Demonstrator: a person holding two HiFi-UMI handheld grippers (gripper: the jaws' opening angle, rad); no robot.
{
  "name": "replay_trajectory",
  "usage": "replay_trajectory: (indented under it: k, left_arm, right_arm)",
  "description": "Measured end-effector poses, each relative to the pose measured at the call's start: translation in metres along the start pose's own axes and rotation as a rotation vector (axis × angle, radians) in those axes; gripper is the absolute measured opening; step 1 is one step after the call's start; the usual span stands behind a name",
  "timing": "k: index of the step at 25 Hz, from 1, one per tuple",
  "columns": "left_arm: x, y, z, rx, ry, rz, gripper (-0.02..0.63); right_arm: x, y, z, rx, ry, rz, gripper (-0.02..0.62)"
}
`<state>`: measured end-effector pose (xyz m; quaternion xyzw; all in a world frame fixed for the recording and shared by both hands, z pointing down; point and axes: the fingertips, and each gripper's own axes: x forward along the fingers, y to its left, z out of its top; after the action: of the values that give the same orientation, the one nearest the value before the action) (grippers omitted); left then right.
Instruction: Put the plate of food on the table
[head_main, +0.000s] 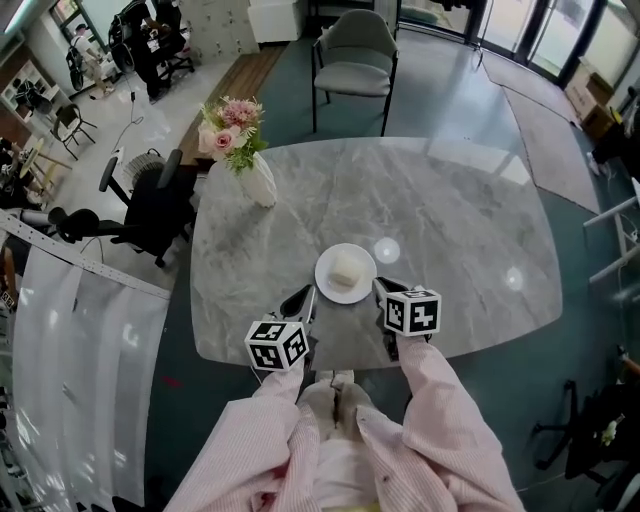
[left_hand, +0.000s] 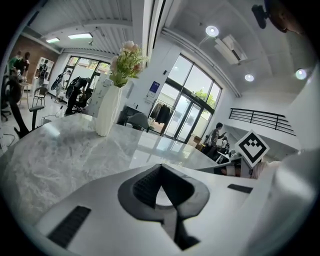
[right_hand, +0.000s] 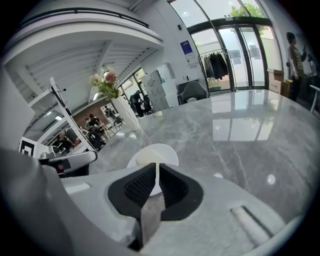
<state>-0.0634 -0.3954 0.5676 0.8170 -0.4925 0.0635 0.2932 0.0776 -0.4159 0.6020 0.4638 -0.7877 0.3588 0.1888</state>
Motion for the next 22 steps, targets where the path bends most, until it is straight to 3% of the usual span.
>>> replay_trajectory:
  k: [9, 22]
  left_arm:
    - [-0.03, -0.03, 0.032, 0.075, -0.093, -0.039, -0.003]
    - [-0.073, -0.045, 0.085, 0.178, -0.246, -0.032, -0.003]
  right_arm:
    - [-0.046, 0.029, 0.03, -0.044, -0.155, 0.107, 0.006]
    - [-0.108, 0.054, 0.069, -0.036, -0.388, 0.217, 0.006]
